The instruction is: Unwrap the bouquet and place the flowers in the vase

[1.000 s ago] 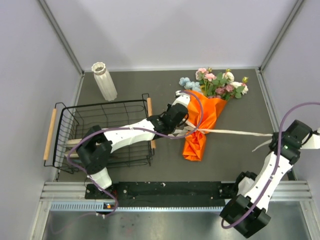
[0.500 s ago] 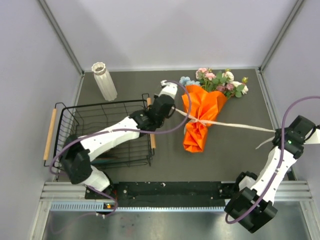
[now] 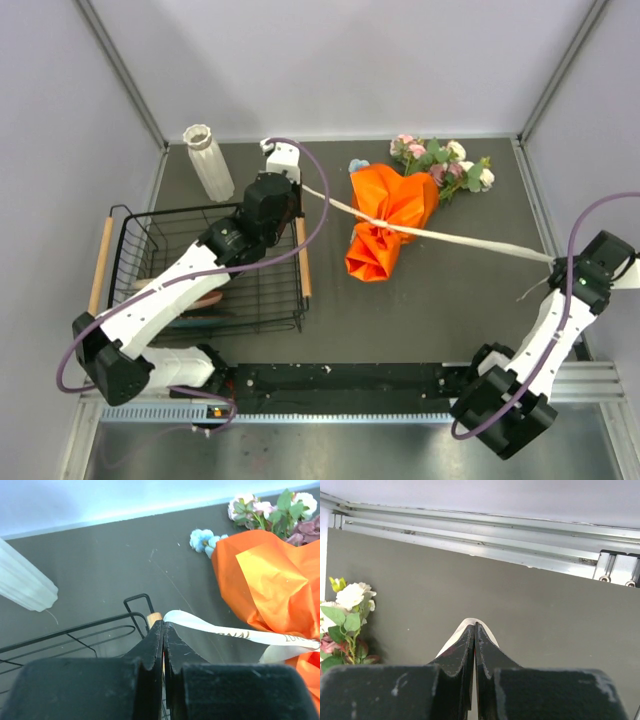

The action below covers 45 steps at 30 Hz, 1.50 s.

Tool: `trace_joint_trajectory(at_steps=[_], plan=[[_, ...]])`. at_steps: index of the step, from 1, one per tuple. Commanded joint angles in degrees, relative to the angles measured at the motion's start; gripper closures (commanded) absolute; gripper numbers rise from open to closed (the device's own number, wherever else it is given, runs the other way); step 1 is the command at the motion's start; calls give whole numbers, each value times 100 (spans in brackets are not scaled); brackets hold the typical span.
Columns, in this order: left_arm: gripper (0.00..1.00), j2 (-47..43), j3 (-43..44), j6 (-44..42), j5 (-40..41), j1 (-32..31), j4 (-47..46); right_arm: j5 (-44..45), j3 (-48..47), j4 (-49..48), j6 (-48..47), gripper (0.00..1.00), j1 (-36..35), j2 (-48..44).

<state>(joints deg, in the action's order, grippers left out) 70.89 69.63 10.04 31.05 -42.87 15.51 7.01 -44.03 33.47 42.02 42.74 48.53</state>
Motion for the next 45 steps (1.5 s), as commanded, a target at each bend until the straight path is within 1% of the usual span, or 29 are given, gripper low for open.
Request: trace_joint_trajectory(at_steps=[1, 7, 12, 14, 15, 16, 17, 18, 21, 22, 23, 24, 25, 26, 28, 29, 30, 31, 32, 33, 35, 36, 38, 39, 41, 42, 43, 44, 45], plan=[[100, 12, -1, 208, -293, 86, 180, 232, -220, -306, 16, 100, 243, 121], [100, -321, -318, 235, -537, 568, 312, 152, -281, -315, 43, 100, 472, 332], [100, -418, -441, 130, -582, 622, 488, 21, -308, -350, 43, 100, 656, 394], [100, -454, -502, 51, -967, 631, 453, -76, -317, -403, -106, 100, 648, 324], [100, -462, -529, 16, -1622, 631, 297, -120, -317, -429, -219, 100, 613, 297], [100, -445, -564, 59, -2020, 579, 217, -181, -308, -464, -255, 100, 543, 297], [100, -401, -564, 146, -2267, 526, 146, -269, -290, -525, -299, 100, 438, 314], [100, -253, -538, 173, -2531, 447, -28, -461, -273, -561, -413, 100, 158, 410], [100, 90, -285, 235, -2971, 104, -179, -769, -229, -587, -632, 100, -221, 438], [100, 396, -170, 235, -3077, -96, -171, -884, -229, -605, -660, 99, -475, 420], [100, 538, -64, 235, -3078, -203, -171, -911, -220, -527, -686, 96, -616, 403], [100, 783, 137, 244, -3078, -300, -180, -1042, -246, -483, -765, 89, -731, 394], [100, 881, 226, 244, -3078, -475, -180, -1087, -264, -413, -792, 86, -1045, 394], [100, 961, 297, 261, -3078, -537, -180, -1131, -281, -264, -818, 85, -1162, 394], [100, 1128, 446, 314, -3200, -625, -171, -1402, -255, -210, -818, 76, -1373, 333], [100, 1146, 473, 358, -3271, -643, -180, -1499, -220, -184, -827, 70, -1548, 297], [100, 1146, 525, 375, -3280, -670, -180, -1674, -176, -79, -871, 59, -1654, 254], [100, 1146, 534, 384, -3315, -678, -180, -1789, -124, -52, -897, 52, -1777, 166], [100, 1129, 543, 402, -3351, -687, -136, -1869, -62, -34, -950, 45, -2143, 130], [100, 1059, 543, 411, -3333, -705, -118, -1904, -18, 140, -1063, 31, -2295, 121], [100, 988, 534, 437, -3281, -714, -66, -2210, 35, 194, -1213, 27, -2620, 156], [100, 927, 526, 446, -3159, -714, 39, -2517, 78, 229, -1423, 21, -3031, 183], [100, 874, 604, 350, -2781, -714, 189, -2809, 114, 221, -1679, 20, -3551, 209], [100, 882, 648, 280, -2545, -714, 381, -2732, 123, 221, -1732, 19, -4232, 157], [100, 943, 876, 43, -2350, -714, 628, -2643, 288, -102, -1732, 18, -5218, -79], [100, 1014, 947, -2, -2166, -714, 794, -2625, 394, -391, -1706, 18, -5963, -150], [100, 1032, 991, -37, -2112, -705, 857, -2669, 534, -1064, -1680, 17, -6353, -203], [100, 1032, 1000, -38, -2094, -705, 866, -2948, 849, -1489, -1680, 16, -6609, -204], [100, 1023, 1000, -46, -2120, -705, 849, -2994, 931, -1736, -1749, 16, -6838, -12]])
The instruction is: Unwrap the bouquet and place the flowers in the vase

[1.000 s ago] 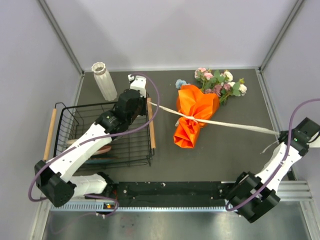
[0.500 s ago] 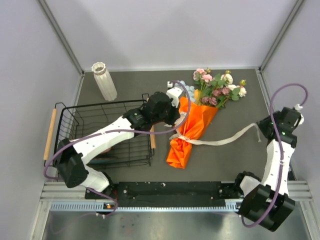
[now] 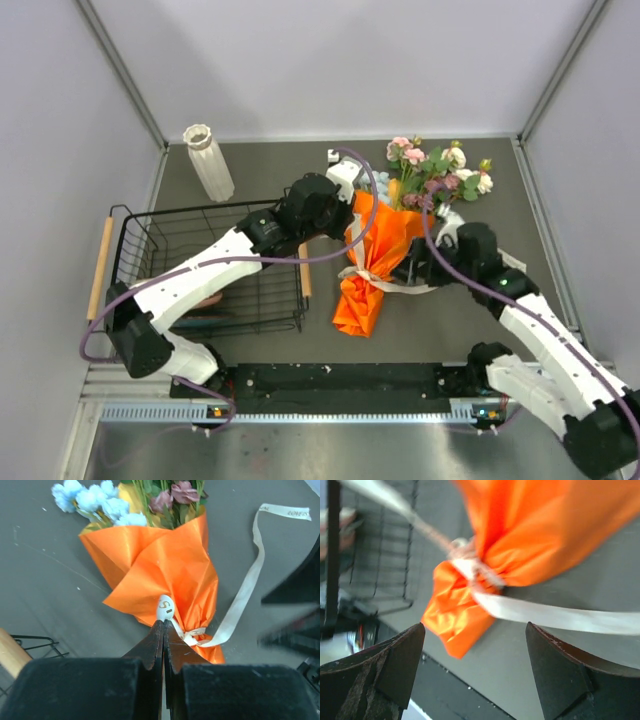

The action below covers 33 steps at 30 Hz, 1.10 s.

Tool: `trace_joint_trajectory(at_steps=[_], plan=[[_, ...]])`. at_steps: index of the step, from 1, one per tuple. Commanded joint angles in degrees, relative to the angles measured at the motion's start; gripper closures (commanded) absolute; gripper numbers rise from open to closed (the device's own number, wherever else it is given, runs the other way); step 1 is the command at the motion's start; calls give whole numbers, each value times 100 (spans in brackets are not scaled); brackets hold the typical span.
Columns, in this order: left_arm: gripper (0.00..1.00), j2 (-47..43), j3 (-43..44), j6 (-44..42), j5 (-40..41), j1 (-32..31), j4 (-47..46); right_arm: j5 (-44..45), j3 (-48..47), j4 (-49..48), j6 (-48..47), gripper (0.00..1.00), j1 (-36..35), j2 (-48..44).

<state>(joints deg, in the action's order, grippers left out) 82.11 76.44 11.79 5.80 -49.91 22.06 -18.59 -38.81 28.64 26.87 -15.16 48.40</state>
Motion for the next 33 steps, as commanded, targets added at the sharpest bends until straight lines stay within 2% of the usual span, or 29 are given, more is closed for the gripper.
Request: trace_joint_trajectory(at_steps=[1, 4, 7, 11, 14, 16, 17, 19, 20, 23, 27, 29, 31, 33], plan=[[100, -107, 327, -204, 326, -1, 167, -435, 444, -1517, -331, 16, -1538, 150], [100, -107, 310, -116, 333, -1, 132, 30, 462, -1634, -692, 20, -1999, 976], [100, -151, 283, -37, 430, 8, 18, 522, 479, -1783, -832, 30, -2000, 1556], [100, -282, 231, 25, 562, 8, -105, 786, 655, -2292, -841, 33, -1991, 1549], [100, -397, 152, 42, 571, 34, -193, 1172, 646, -2284, -859, 34, -1991, 1558], [100, -423, 125, 69, 510, 52, -246, 1174, 611, -2258, -859, 40, -1991, 1654], [100, -467, 99, 78, 475, 69, -255, 1069, 568, -2232, -859, 49, -1991, 1768], [100, -485, 116, 60, 457, 78, -290, 1015, 602, -2249, -807, 59, -1991, 1795], [100, -502, 125, 51, 466, 78, -308, 1102, 689, -2284, -719, 75, -1991, 1709], [100, -599, 90, -10, 483, 78, -439, 1182, 874, -2486, -526, 100, -1991, 1524], [100, -678, 72, -63, 606, 78, -554, 1857, 989, -2302, -183, 100, -1982, 1077], [100, -783, -15, -54, 834, 78, -589, 2741, 1094, -1971, 149, 100, -1982, 882], [100, -836, -129, 16, 1245, 87, -528, 3218, 1234, -1784, 326, 100, -1886, 611], [100, -889, -226, 60, 1475, 87, -475, 3309, 1366, -1573, 616, 100, -1737, 452]])
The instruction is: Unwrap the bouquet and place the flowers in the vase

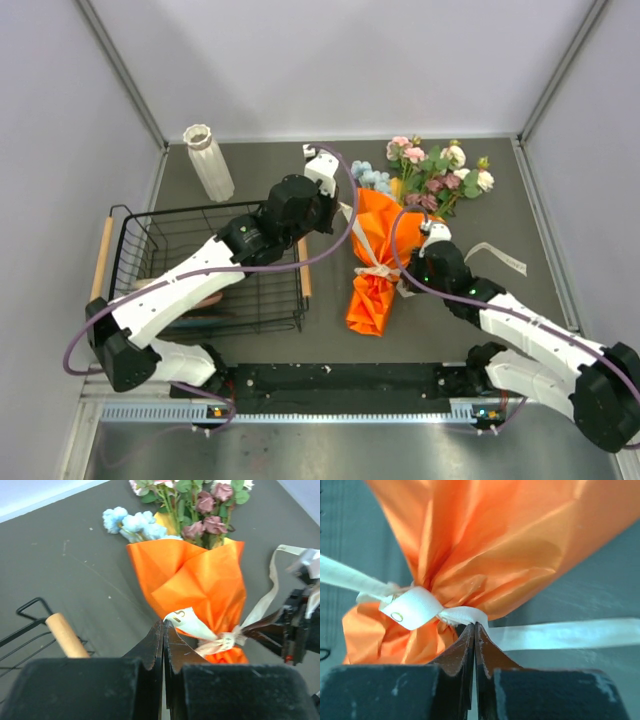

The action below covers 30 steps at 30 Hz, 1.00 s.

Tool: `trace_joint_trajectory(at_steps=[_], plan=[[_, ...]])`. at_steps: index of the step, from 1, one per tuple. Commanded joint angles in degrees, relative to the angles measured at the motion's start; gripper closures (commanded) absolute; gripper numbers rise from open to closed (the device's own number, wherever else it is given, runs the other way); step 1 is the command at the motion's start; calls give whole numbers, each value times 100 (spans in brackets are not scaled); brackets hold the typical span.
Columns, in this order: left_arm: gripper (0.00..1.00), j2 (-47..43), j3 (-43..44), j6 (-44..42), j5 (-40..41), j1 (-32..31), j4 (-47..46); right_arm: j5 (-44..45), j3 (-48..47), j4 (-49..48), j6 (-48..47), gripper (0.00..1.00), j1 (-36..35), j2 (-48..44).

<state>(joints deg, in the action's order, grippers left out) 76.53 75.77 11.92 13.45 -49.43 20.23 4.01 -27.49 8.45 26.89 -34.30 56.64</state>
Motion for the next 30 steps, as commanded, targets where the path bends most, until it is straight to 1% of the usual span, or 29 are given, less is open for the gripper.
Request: trace_joint_trajectory(at_steps=[1, 5, 8, 9, 10, 15, 19, 24, 30], plan=[[100, -367, -298, 117, 842, 47, -291, 1058, 339, 491, 685, 100, 292, -495], [100, -612, -606, 345, 1500, 179, -230, 1084, 446, 658, 869, 100, 511, -733], [100, -814, -817, 381, 1888, 293, -204, 821, 455, 728, 923, 100, 784, -673], [100, -876, -879, 433, 2168, 311, -204, 829, 446, 737, 932, 100, 802, -629], [100, -938, -975, 451, 2249, 337, -204, 829, 428, 781, 949, 100, 803, -593], [100, -1404, -1135, 337, 2145, 636, -379, 882, 376, 816, 1037, 100, 899, -382], [100, -1675, -906, 118, 2048, 952, -151, 874, 358, 825, 1037, 100, 978, -320], [100, -1896, -897, -76, 1854, 1190, 42, 864, 358, 843, 1019, 100, 1048, -312], [100, -2142, -1099, -243, 2372, 1479, 279, 882, 375, 843, 1046, 100, 1049, -355]])
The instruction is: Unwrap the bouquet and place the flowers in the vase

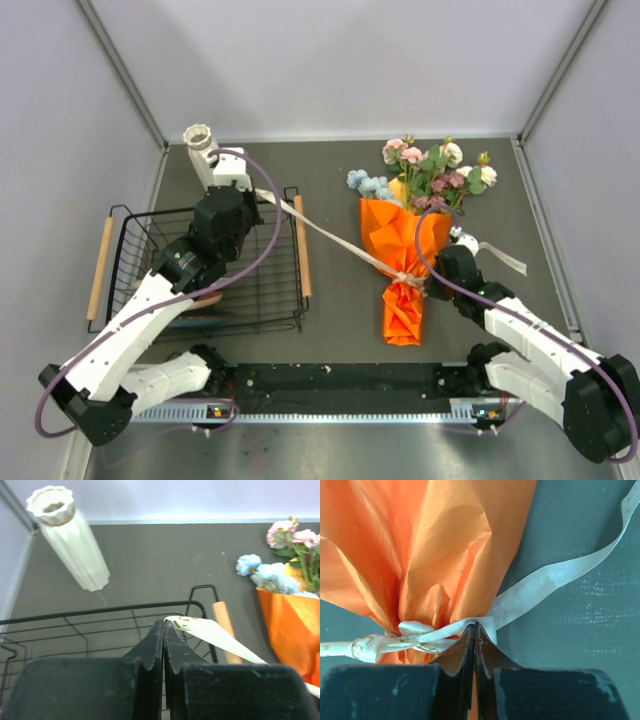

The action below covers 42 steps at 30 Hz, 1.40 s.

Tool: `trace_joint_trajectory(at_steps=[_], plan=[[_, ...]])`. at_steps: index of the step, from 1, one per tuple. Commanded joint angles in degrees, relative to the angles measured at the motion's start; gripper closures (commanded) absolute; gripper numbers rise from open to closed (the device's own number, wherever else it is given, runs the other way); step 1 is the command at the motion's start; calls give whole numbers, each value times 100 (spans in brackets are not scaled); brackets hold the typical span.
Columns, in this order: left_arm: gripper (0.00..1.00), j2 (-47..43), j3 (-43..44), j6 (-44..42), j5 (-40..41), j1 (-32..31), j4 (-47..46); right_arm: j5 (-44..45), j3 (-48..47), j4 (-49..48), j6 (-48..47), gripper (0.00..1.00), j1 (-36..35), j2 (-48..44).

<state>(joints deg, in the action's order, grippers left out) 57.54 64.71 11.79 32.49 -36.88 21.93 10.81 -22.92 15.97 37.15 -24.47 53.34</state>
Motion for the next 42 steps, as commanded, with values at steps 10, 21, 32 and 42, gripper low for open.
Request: trace_joint_trajectory(at_steps=[10, 21, 32, 42], plan=[[100, -471, 42, -98, 1101, 673, 514, 202, -64, 65, 12, 100, 83, -43], [100, -94, 479, -335, -654, 700, 952, -639, -28, 125, -313, 100, 65, -886], [27, 275, 1105, -160, -4846, 674, 769, -3390, -196, 513, -446, 80, 65, -860], [49, 872, 377, 1192, -6378, 77, -768, -2581, -1055, 1268, -384, 55, 74, -1336]])
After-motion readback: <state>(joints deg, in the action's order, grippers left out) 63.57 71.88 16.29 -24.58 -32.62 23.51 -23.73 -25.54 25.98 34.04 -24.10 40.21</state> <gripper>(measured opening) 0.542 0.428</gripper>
